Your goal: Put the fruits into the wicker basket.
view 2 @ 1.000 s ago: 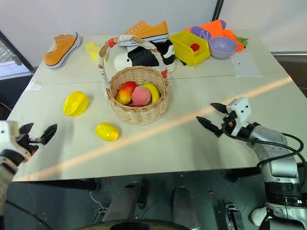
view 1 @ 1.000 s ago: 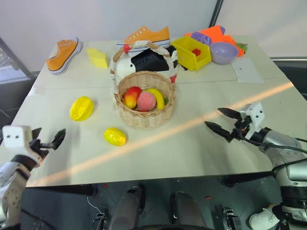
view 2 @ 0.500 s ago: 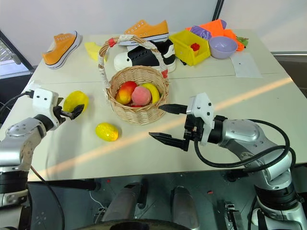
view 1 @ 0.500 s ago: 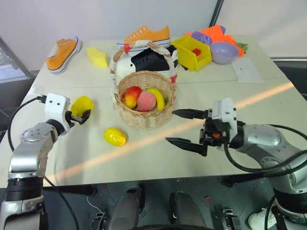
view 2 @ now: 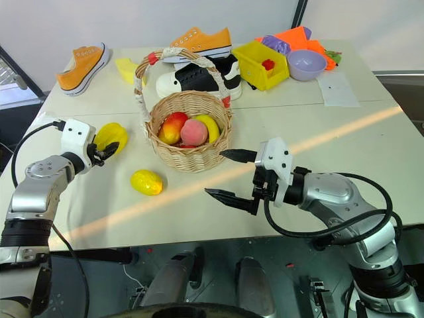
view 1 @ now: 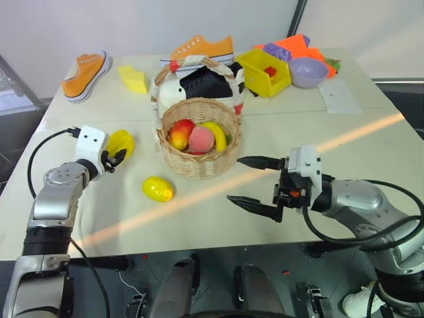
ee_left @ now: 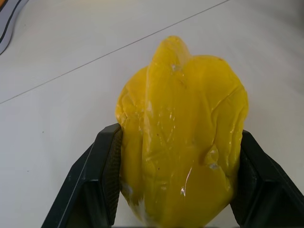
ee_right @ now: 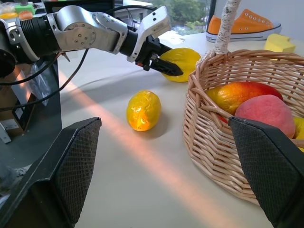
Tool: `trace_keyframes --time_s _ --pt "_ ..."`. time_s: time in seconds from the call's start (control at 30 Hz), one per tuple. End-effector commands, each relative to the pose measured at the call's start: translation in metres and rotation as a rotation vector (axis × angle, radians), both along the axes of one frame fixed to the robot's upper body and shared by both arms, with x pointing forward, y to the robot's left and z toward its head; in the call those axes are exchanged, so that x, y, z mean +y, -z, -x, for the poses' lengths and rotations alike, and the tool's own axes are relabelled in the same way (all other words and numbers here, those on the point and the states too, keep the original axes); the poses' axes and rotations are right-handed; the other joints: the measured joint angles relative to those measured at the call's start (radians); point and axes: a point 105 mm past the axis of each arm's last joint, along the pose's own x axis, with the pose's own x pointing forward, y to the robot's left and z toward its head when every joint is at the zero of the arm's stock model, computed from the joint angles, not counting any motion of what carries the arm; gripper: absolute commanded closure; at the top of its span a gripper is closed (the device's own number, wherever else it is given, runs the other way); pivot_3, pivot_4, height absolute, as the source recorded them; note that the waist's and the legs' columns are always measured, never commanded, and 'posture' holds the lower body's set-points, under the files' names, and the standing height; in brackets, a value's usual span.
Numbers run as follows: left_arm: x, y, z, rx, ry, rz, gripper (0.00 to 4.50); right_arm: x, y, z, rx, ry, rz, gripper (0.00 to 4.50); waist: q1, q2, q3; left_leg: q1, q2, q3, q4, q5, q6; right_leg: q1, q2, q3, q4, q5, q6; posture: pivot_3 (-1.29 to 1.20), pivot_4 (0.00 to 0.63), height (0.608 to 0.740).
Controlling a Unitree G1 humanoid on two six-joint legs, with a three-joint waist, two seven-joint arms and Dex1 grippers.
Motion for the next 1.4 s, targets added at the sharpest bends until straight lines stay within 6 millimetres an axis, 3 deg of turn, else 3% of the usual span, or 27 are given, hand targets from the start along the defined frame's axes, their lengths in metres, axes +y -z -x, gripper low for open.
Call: trace_keyframes --time_s 0.03,0.1,0.2,0.3,0.43,0.5,0.63,0.77,0.97,1.1,1.2,1.27,1.4 --pt "0.014 -0.039 0.009 -0.141 -0.034 -0.011 2.12 -0.002 -0.012 0.005 -0.083 -0.004 0.008 0.00 -0.001 0.000 0.000 0.000 0.000 0.000 0.000 0.000 0.000 0.000 0.000 0.000 0.000 0.000 0.000 0.00 0.150 0.740" --pt "0.005 -0.061 0.020 -0.210 0.029 0.041 2.12 -0.005 -0.016 0.004 -0.097 0.005 0.013 0.00 -0.001 -0.001 0.000 0.000 0.000 0.000 0.000 0.000 0.000 0.000 0.000 0.000 0.000 0.000 0.000 0.00 0.150 0.740" --pt "-0.058 -0.103 0.060 -0.245 0.401 0.211 2.12 -0.013 -0.030 -0.002 -0.130 0.029 0.011 0.00 0.001 -0.002 0.001 -0.002 0.000 0.000 0.001 -0.001 -0.001 -0.001 0.000 0.000 0.000 0.000 0.000 0.00 0.150 0.740" --pt "-0.100 -0.105 0.082 -0.148 0.607 0.221 2.12 -0.017 -0.036 -0.007 -0.146 0.037 0.017 0.00 0.002 -0.001 0.000 -0.001 0.000 -0.001 0.005 -0.001 -0.002 -0.001 0.000 -0.001 0.000 -0.002 -0.003 0.00 0.150 0.740" --pt "-0.147 -0.110 0.073 -0.129 0.733 0.176 2.12 -0.015 -0.041 -0.011 -0.167 0.027 0.024 0.00 0.003 -0.001 0.000 0.004 0.000 -0.001 0.007 -0.002 -0.001 0.009 0.000 -0.002 0.000 -0.002 -0.004 0.00 0.150 0.740" --pt "-0.170 -0.110 0.054 -0.149 0.742 0.124 2.12 -0.014 -0.045 -0.014 -0.184 0.029 0.021 0.00 0.005 -0.001 0.000 0.003 0.000 -0.002 0.009 -0.002 -0.001 0.010 0.000 -0.003 0.000 -0.002 -0.004 0.00 0.150 0.740" --pt "-0.189 -0.105 0.028 -0.146 0.726 0.078 2.12 -0.012 -0.047 -0.016 -0.195 0.039 0.019 0.00 -0.002 -0.002 0.000 0.001 -0.001 -0.001 0.011 -0.001 0.002 0.009 0.000 -0.003 -0.001 -0.002 -0.003 0.00 0.150 0.740" --pt "-0.185 -0.106 0.023 -0.165 0.723 0.070 0.09 -0.013 -0.045 -0.014 -0.192 0.063 0.023 0.00 -0.004 -0.002 0.001 0.000 0.000 -0.001 0.008 -0.001 0.003 0.004 0.001 -0.002 0.003 0.000 0.002 0.00 0.150 0.740" --pt "-0.145 -0.112 0.039 -0.166 0.710 0.088 0.09 -0.014 -0.042 -0.012 -0.188 0.082 0.028 0.00 -0.010 -0.002 0.001 0.000 0.000 -0.001 0.008 -0.001 0.003 0.005 0.001 -0.002 0.002 -0.001 0.001 0.00 0.150 0.740" --pt "-0.103 -0.097 0.071 -0.049 0.706 0.104 0.09 -0.014 -0.043 -0.013 -0.186 0.084 0.027 0.00 -0.012 -0.002 0.001 0.000 0.000 -0.001 0.009 -0.001 0.003 0.005 0.000 -0.002 0.002 -0.002 -0.002 0.00 0.150 0.740" --pt "-0.077 -0.076 0.088 0.072 0.649 0.039 0.09 -0.011 -0.040 -0.014 -0.176 0.064 0.030 0.00 -0.011 -0.001 0.001 0.001 0.000 -0.002 0.009 -0.002 0.001 0.004 0.000 -0.002 0.002 -0.002 -0.003 0.00 0.150 0.740" --pt "-0.072 -0.065 0.095 0.122 0.632 -0.002 0.09 -0.009 -0.039 -0.014 -0.170 0.050 0.032 0.00 -0.004 -0.001 0.001 0.001 0.000 -0.002 0.009 -0.003 0.000 0.003 -0.001 -0.002 0.000 -0.003 -0.003 0.00 0.150 0.740" --pt "-0.085 -0.049 0.102 0.161 0.681 -0.030 0.09 -0.005 -0.039 -0.015 -0.170 0.031 0.026 0.00 0.004 -0.001 0.001 0.000 0.000 -0.002 0.009 -0.003 0.001 0.004 -0.001 -0.002 -0.002 -0.003 -0.003 0.00 0.150 0.740"
